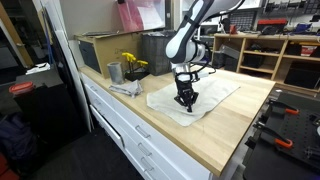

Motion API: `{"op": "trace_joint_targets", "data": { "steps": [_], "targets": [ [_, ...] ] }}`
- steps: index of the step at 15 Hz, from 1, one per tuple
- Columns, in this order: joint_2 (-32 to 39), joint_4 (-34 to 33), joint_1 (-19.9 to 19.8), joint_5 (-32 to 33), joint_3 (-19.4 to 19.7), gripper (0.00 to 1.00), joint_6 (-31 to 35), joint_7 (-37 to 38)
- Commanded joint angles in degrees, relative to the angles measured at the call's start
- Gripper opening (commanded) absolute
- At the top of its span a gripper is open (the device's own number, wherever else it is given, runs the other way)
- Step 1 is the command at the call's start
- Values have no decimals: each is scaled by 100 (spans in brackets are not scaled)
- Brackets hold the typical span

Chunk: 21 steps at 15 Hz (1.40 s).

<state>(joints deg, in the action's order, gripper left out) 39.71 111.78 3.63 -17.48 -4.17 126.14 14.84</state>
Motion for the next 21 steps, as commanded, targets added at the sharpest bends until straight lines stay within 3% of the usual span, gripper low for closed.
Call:
{"op": "trace_joint_targets", "data": {
  "steps": [1,5,11,17,21],
  "targets": [
    [-214,322,77,55,96,0,372,-32],
    [-422,344,123,319,394,0,1057,100],
    [-429,340,229,1044,1137,0,2180,562],
    [-222,186,205,1394,1772,0,2595,1176],
    [-99,33,45,1285,2042,0,2714,1464]
  ]
}}
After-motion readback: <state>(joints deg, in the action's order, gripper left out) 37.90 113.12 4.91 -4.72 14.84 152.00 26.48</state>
